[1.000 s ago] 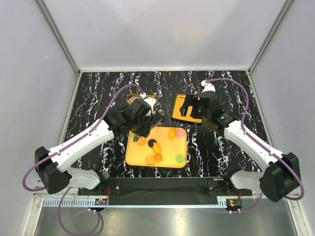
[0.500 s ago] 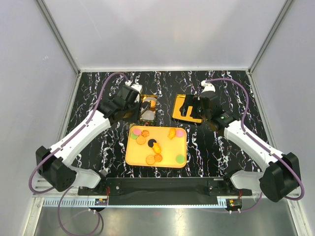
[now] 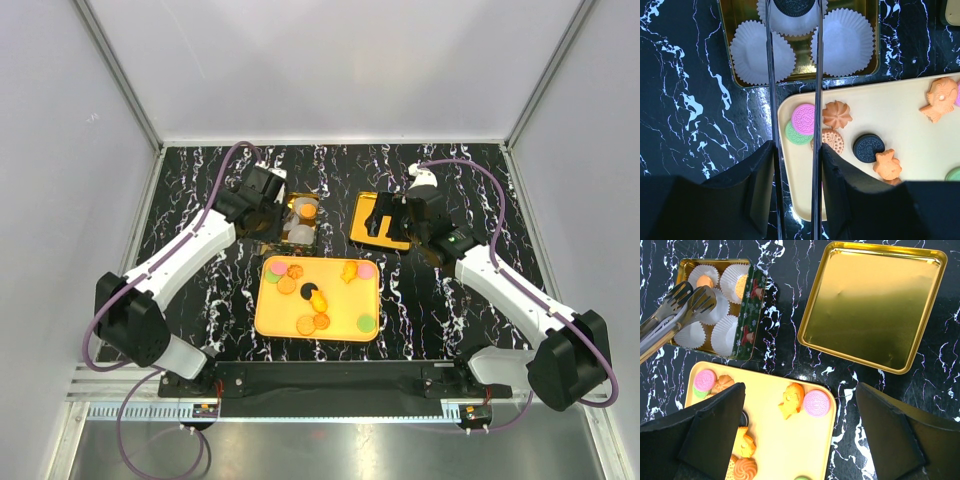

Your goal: Pack the cookies

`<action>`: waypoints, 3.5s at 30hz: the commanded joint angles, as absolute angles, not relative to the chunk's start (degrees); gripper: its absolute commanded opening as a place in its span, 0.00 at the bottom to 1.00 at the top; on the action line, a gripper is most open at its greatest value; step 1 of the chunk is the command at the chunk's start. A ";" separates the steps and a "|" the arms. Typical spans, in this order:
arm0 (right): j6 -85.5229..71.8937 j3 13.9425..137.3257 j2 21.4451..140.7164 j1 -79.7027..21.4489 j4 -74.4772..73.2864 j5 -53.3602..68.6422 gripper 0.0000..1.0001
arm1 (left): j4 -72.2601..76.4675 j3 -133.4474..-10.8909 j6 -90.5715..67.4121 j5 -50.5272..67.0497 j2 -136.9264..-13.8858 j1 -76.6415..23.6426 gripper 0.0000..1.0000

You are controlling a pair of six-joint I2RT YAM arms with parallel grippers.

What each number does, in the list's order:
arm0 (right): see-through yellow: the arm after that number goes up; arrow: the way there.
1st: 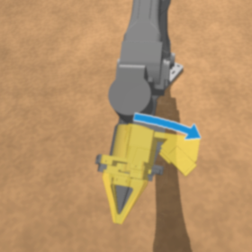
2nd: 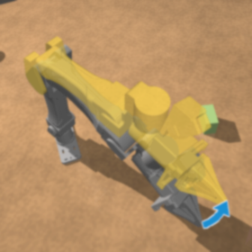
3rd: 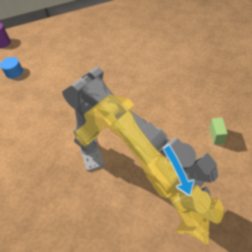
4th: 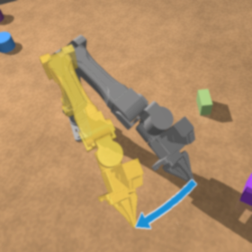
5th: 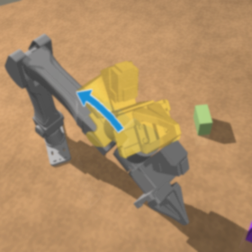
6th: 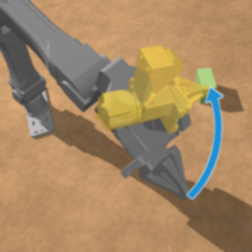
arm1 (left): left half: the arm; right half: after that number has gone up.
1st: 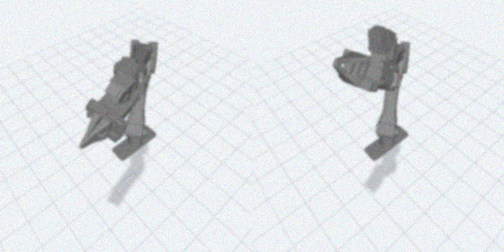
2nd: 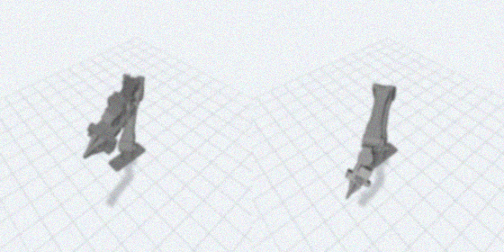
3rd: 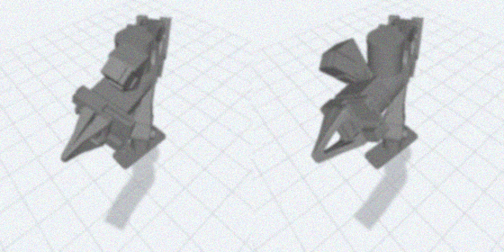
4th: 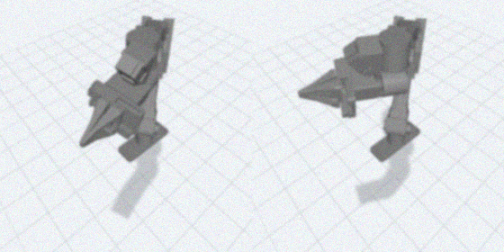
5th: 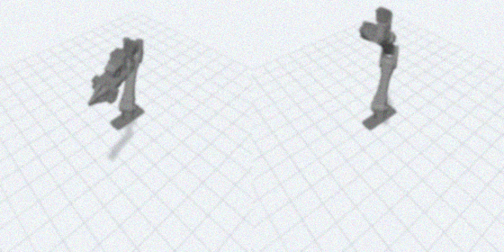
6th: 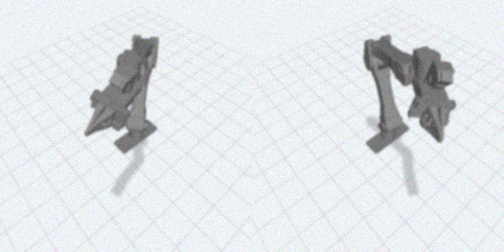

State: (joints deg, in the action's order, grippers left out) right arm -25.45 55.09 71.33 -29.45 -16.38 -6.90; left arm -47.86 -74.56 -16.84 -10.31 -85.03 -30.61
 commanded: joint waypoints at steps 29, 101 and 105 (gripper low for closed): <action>-24.87 57.22 71.02 -29.44 -15.20 -7.56 1.00 | -46.67 -79.01 -15.56 -6.16 -80.17 -31.02 0.47; -24.87 57.22 70.75 -29.53 -15.64 -7.91 1.00 | -44.65 -69.79 -25.93 -8.70 -84.11 -58.01 0.47; -24.87 57.22 70.66 -29.53 -15.56 -8.00 1.00 | -45.09 -69.87 -26.02 -8.70 -83.06 -58.01 0.47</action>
State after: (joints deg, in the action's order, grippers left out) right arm -25.45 55.09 71.33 -29.45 -16.43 -6.96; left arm -46.33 -69.71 -25.45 -7.33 -86.24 -57.80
